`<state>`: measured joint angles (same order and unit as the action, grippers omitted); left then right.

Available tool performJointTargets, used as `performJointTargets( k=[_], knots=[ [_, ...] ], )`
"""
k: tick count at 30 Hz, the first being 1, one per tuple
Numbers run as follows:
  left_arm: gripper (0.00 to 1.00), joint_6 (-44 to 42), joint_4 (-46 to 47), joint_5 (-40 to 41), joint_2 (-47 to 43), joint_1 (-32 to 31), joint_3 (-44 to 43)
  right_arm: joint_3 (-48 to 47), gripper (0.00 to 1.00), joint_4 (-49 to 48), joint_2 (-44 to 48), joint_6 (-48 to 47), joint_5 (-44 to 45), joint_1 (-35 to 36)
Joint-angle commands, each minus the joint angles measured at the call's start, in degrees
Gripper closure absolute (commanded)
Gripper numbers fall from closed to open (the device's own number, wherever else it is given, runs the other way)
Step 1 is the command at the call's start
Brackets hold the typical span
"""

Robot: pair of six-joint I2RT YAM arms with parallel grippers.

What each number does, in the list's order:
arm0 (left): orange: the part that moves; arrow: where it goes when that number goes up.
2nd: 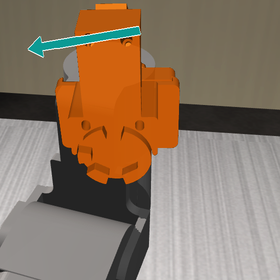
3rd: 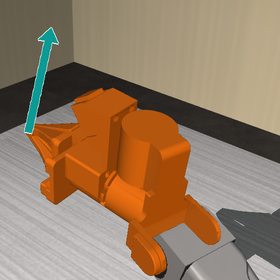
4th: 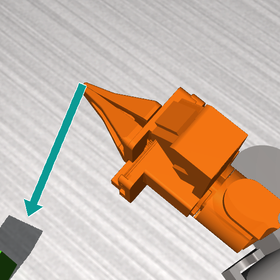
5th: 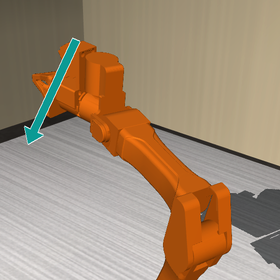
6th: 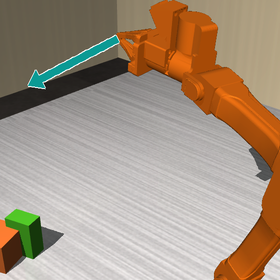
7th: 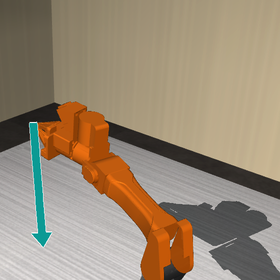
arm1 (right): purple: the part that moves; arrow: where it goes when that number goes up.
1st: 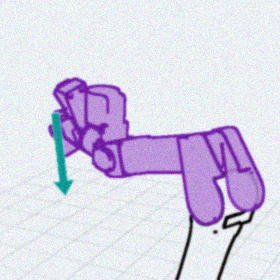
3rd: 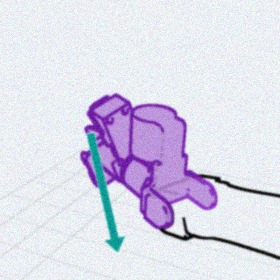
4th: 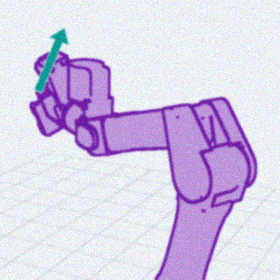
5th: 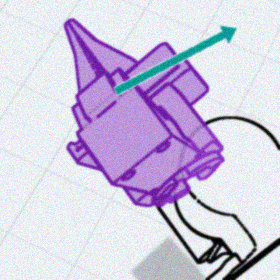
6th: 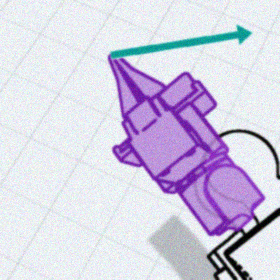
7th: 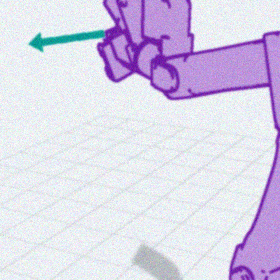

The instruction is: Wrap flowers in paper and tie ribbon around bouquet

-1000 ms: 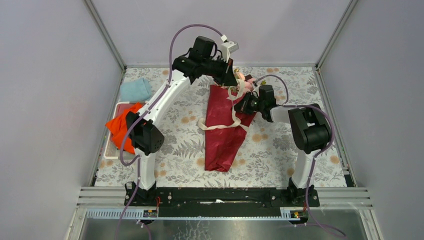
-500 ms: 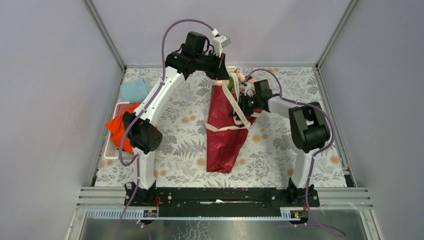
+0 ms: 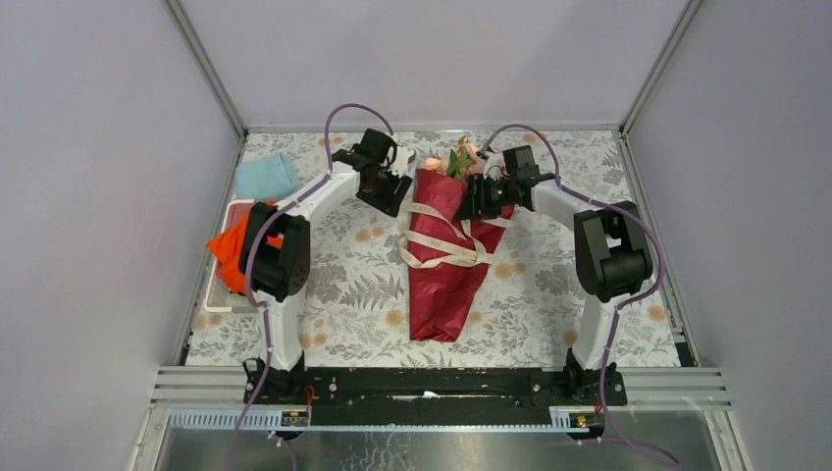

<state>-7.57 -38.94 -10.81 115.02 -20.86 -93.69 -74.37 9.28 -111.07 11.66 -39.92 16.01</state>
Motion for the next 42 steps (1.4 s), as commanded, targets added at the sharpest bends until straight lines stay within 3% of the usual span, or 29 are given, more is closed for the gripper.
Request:
performJointTargets(
  k=[1, 8, 13, 16, 23, 29, 33, 42],
  knots=[
    [0.33, -9.21, 3.6, 6.8, -9.54, -2.24, 0.98, -1.57, 0.54, 0.44, 1.25, 0.9, -0.32, -0.1],
    [0.33, -30.94, -10.53, -15.25, -9.49, -12.86, 2.59, -1.53, 0.57, 0.13, 1.59, 3.53, 1.31, -0.25],
    [0.14, -39.5, -9.32, -13.63, -6.78, -19.55, 5.75, -0.07, 0.57, -1.29, 2.29, 5.75, 2.98, -0.76],
    [0.02, -40.77, -3.1, -12.17, -6.12, -20.96, 7.59, 0.28, 0.59, -2.26, 2.39, 7.01, 2.92, -0.81],
    [0.01, -38.69, 7.74, -8.07, -4.16, -21.05, 12.07, 1.61, 0.78, -3.16, 2.62, 8.05, 3.42, -0.81],
    [0.03, -38.26, 11.31, -6.53, -2.16, -21.04, 13.04, 3.01, 0.85, -4.66, 3.36, 9.01, 2.93, -0.81],
    [0.15, -37.67, 11.41, -6.37, -0.4, -21.0, 11.75, 3.59, 0.89, -5.26, 3.49, 9.4, 2.59, -0.81],
    [0.68, -38.31, 15.08, -4.26, -1.79, -21.05, 14.5, 3.96, 0.93, -6.23, 3.0, 10.03, 2.03, -0.81]
  ],
)
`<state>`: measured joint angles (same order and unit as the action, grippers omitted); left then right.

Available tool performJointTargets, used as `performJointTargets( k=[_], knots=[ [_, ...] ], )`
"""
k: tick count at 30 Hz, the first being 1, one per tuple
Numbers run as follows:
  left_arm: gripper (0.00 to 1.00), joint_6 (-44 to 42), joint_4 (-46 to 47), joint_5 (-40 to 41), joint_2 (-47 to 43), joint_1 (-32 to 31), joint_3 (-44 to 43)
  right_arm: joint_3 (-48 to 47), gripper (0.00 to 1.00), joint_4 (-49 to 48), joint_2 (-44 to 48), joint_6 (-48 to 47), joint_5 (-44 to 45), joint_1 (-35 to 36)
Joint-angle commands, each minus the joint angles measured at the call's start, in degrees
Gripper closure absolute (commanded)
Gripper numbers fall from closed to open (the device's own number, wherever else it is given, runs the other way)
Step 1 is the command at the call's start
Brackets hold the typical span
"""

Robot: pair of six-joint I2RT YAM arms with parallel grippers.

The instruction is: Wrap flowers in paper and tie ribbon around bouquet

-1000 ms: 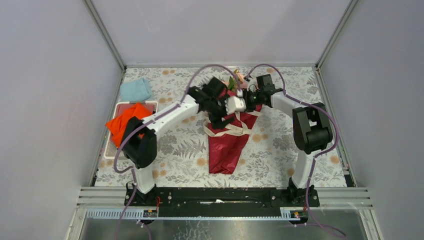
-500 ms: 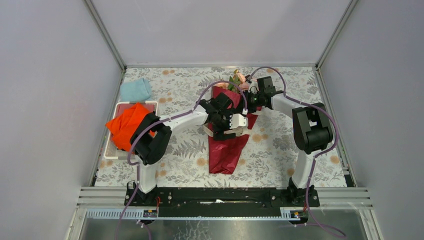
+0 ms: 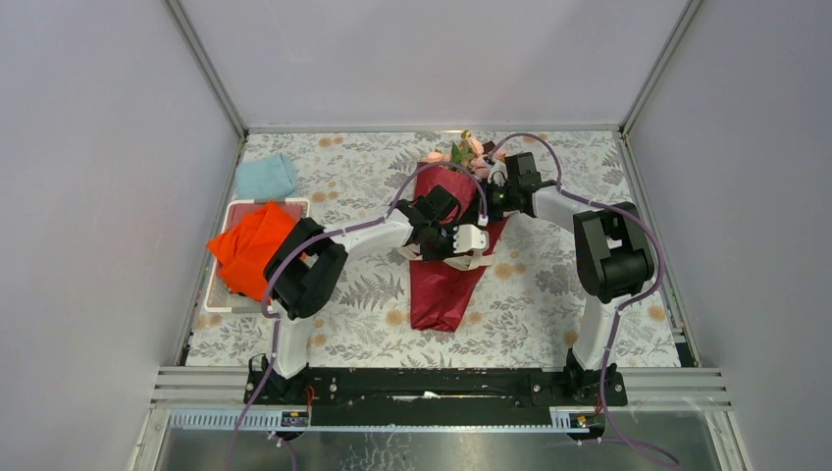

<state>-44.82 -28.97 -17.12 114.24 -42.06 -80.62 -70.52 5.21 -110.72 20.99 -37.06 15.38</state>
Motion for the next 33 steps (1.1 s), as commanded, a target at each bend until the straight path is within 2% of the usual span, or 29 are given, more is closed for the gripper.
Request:
performJointTargets(
  k=[1, 6, 19, 28, 33],
  knots=[
    [0.74, -1.14, 5.07, 2.23, -1.15, 0.14, 1.43, 0.19, 0.94, -2.26, 2.68, 0.72, -0.88, -0.17],
    [1.0, -0.75, 3.92, 2.69, -1.61, 0.14, 0.73, 0.63, 0.95, -2.43, 2.37, 0.73, -1.04, -0.19],
    [1.0, 6.19, -7.36, 1.66, -4.82, 0.14, -11.65, 1.64, 0.97, -4.62, 0.22, 2.43, -4.43, 1.32],
    [1.0, 8.27, -5.45, 2.19, -3.51, 2.69, -13.34, 5.72, 0.98, -1.4, 1.1, -3.56, -9.68, 1.39],
    [1.0, 11.81, -5.27, -2.16, -3.42, 4.4, -15.29, 4.37, 0.95, 5.61, 0.5, -10.75, -14.48, 1.65]
  ],
)
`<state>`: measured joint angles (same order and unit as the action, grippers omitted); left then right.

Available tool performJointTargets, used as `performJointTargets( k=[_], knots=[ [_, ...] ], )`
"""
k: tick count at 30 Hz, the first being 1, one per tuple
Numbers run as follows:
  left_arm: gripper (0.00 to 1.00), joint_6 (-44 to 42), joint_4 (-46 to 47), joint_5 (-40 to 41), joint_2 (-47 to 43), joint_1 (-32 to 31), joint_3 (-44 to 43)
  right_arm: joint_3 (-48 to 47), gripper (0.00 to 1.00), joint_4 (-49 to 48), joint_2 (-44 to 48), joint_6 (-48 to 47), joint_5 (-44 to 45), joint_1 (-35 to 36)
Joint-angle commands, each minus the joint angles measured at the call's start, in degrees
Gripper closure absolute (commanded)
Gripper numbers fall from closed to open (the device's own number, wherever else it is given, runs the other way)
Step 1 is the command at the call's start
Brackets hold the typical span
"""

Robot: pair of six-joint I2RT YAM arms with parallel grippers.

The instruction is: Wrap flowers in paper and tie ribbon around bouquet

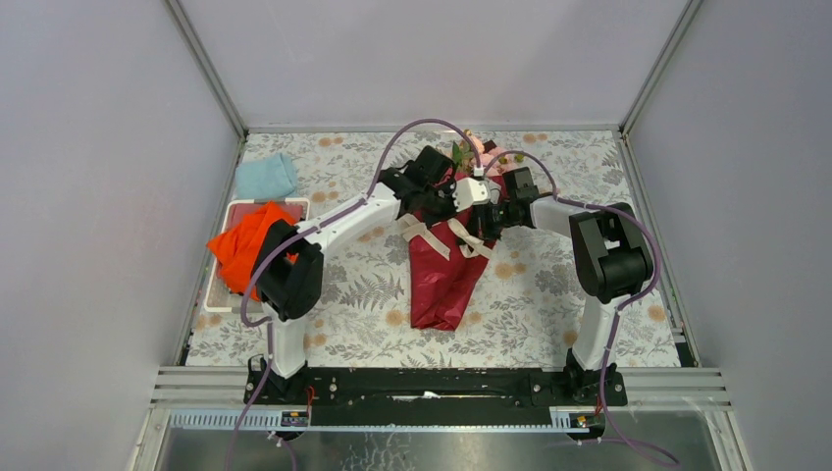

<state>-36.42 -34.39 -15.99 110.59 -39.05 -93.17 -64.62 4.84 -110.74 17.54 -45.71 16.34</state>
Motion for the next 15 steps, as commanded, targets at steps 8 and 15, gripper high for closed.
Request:
performJointTargets(
  k=[8, 15],
  knots=[
    [1.0, 5.34, 0.67, -5.13, 0.38, 1.96, -2.11, -4.83, 0.58, 8.92, 3.73, -8.09, -7.57, 0.35],
    [1.0, 7.56, 1.26, -8.95, 1.15, 1.88, -1.4, -15.25, 0.46, 13.6, 2.17, -7.09, 9.17, -0.82]
  ],
)
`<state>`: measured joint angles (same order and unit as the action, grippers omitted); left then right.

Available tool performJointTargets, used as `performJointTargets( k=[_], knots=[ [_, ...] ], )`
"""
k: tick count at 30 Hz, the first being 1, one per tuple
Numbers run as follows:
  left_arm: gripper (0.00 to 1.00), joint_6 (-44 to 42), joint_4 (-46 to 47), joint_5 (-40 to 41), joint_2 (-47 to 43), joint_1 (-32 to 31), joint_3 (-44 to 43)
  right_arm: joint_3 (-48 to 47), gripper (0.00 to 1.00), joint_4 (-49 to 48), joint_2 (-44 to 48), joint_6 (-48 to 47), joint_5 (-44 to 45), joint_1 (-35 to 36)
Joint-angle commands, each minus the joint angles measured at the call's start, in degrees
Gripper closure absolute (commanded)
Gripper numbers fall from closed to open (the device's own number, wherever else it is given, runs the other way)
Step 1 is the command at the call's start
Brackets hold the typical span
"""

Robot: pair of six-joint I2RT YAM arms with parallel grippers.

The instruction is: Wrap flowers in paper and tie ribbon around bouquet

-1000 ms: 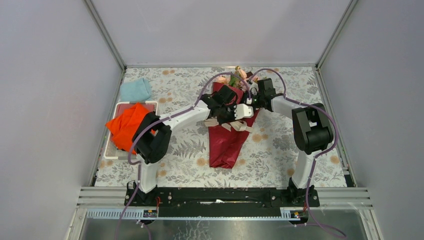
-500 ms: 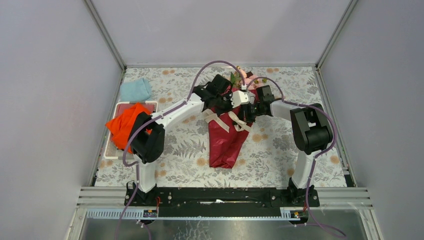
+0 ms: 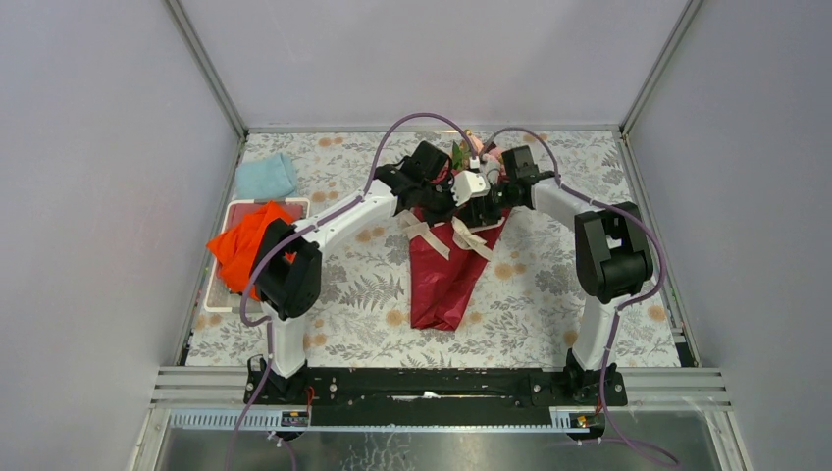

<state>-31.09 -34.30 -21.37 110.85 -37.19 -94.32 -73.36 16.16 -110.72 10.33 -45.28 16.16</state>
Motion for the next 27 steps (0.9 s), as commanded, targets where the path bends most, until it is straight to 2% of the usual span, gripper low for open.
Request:
performJointTargets(
  k=[1, 3, 6, 10, 13, 16, 18, 20, 23, 25, 27],
  knots=[
    [1.0, 2.46, 1.6, -3.87, 1.06, 0.01, -0.36, -7.13, 0.45, 2.48, 2.09, 0.13, 10.02, -0.61],
    [1.0, 2.74, 1.91, -4.03, 1.74, 0.01, -1.06, -8.2, 0.41, 3.15, 1.83, 0.22, 12.17, -0.61],
    [1.0, 3.16, 2.55, -3.82, 3.0, 0.01, -2.92, -9.32, 0.4, 4.27, 2.17, 0.3, 15.63, -1.07],
    [1.0, 4.25, 3.61, -3.74, 5.33, 0.01, -5.1, -4.81, 0.43, -1.95, 6.78, 6.52, 16.08, -5.06],
    [1.0, 4.91, 4.88, -2.39, 6.71, 0.17, -5.41, 4.65, 0.47, -13.36, 13.91, 12.36, 14.29, -10.15],
    [1.0, 6.01, 7.01, -1.38, 7.16, 0.56, -4.5, 16.46, 0.54, -33.82, 19.7, 20.65, 1.9, -15.12],
    [1.0, 6.53, 7.8, -1.22, 7.44, 0.9, -4.4, 20.98, 0.57, -43.45, 21.69, 22.73, -5.17, -15.85],
    [1.0, 7.21, 8.45, -1.29, 7.69, 1.34, -4.47, 24.43, 0.59, -48.32, 23.51, 21.43, -7.09, -15.33],
    [1.0, 8.34, 9.27, -1.41, 8.31, 1.82, -4.74, 33.62, 0.63, -62.17, 27.65, 18.36, -5.67, -12.83],
    [1.0, 8.51, 9.38, -1.55, 8.86, 2.02, -4.9, 39.66, 0.64, -70.85, 29.83, 11.56, -4.21, -8.86],
    [1.0, 8.8, 9.53, -1.85, 9.26, 2.2, -4.91, 43.28, 0.64, -73.12, 30.94, -0.28, -2.34, -3.56]
  ],
)
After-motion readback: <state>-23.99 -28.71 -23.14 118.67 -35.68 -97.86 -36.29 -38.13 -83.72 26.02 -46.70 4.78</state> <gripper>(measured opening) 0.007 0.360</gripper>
